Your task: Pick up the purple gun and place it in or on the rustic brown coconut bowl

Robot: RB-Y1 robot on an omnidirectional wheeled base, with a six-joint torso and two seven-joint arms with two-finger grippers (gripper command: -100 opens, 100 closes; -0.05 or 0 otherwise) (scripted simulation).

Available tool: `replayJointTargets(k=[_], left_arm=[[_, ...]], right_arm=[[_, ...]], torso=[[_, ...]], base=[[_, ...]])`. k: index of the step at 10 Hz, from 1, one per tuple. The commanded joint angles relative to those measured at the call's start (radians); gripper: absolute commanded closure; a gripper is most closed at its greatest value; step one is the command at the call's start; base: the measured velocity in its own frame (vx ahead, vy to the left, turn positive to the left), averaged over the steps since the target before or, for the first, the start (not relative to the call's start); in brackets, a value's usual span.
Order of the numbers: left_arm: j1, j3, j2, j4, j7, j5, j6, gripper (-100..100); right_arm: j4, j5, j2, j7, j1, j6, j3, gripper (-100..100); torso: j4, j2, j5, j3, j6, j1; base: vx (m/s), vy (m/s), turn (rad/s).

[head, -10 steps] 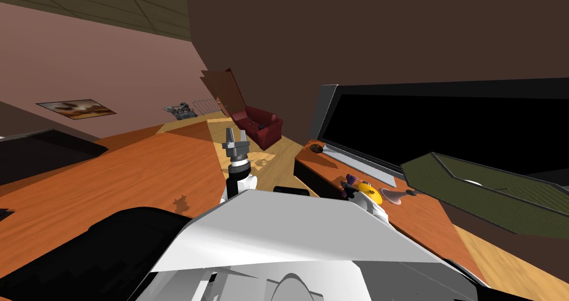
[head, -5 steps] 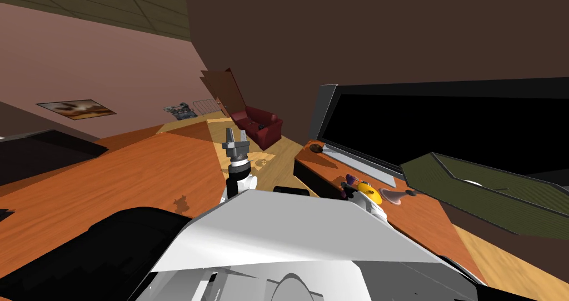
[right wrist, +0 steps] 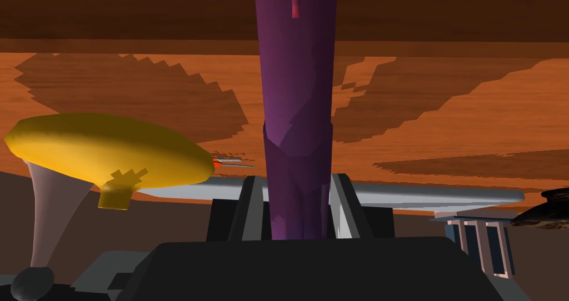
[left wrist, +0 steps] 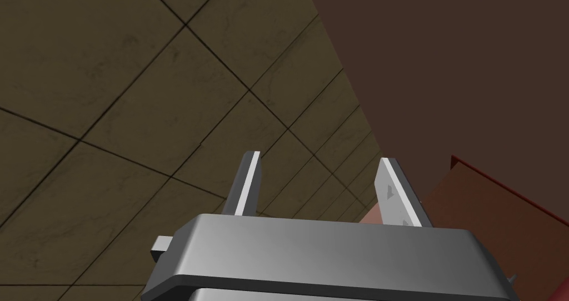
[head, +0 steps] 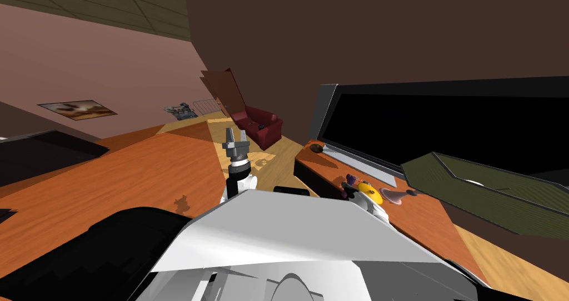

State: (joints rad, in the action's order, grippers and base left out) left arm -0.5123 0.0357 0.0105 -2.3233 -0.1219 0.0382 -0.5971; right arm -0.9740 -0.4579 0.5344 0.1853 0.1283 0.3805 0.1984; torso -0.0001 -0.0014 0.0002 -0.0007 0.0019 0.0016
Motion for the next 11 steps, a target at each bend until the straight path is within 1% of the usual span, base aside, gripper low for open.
replayJointTargets(k=[1,2,3,4,5,6,7,8,9,10,11], left_arm=[[0.000,0.000,0.000,0.000,0.000,0.000,0.000,0],[0.000,0.000,0.000,0.000,0.000,0.000,0.000,0],[0.000,0.000,0.000,0.000,0.000,0.000,0.000,0],[0.000,0.000,0.000,0.000,0.000,0.000,0.000,0],[0.000,0.000,0.000,0.000,0.000,0.000,0.000,0],[0.000,0.000,0.000,0.000,0.000,0.000,0.000,0],[0.000,0.000,0.000,0.000,0.000,0.000,0.000,0],[0.000,0.000,0.000,0.000,0.000,0.000,0.000,0],[0.000,0.000,0.000,0.000,0.000,0.000,0.000,0],[0.000,0.000,0.000,0.000,0.000,0.000,0.000,0],[0.000,0.000,0.000,0.000,0.000,0.000,0.000,0]], right_arm=[[-0.041,0.026,0.019,0.004,0.020,0.021,0.014,100],[-0.056,0.036,0.026,0.006,0.027,0.029,0.020,100],[-0.086,0.056,0.040,0.010,0.041,0.044,0.031,100],[-0.074,0.047,0.033,0.009,0.036,0.037,0.026,100],[-0.076,0.049,0.034,0.009,0.037,0.039,0.027,0],[-0.089,0.059,0.037,0.020,0.051,0.051,0.030,100],[-0.096,0.065,0.038,0.027,0.058,0.058,0.032,100],[-0.112,0.080,0.040,0.045,0.073,0.077,0.036,100],[-0.132,0.098,0.040,0.067,0.090,0.099,0.041,100],[-0.143,0.107,0.040,0.079,0.098,0.111,0.044,100],[-0.166,0.127,0.038,0.106,0.117,0.137,0.050,100]], torso=[[0.000,0.000,0.000,0.000,0.000,0.000],[0.000,0.000,0.000,0.000,0.000,0.001],[0.000,0.001,0.001,0.000,0.000,0.001],[0.000,0.001,0.001,0.000,0.000,0.001],[0.000,0.000,0.001,0.000,0.000,0.001],[0.000,0.000,0.001,0.000,0.000,0.000],[0.000,0.008,0.001,0.004,0.001,0.005],[0.000,0.013,0.000,0.006,0.003,0.009],[-0.002,0.013,-0.001,0.005,0.003,0.013],[-0.003,0.012,-0.003,0.004,0.003,0.016],[-0.004,0.009,-0.004,0.002,0.002,0.014]], base=[[-0.010,0.029,-0.001],[-0.008,0.027,-0.003],[-0.006,0.027,-0.002],[-0.003,0.013,-0.003],[0.000,0.000,0.000],[-0.141,0.083,-0.016],[-0.199,0.144,-0.017],[-0.159,0.204,0.015],[-0.131,0.235,0.048],[-0.083,0.207,0.040],[-0.069,0.188,0.080]])
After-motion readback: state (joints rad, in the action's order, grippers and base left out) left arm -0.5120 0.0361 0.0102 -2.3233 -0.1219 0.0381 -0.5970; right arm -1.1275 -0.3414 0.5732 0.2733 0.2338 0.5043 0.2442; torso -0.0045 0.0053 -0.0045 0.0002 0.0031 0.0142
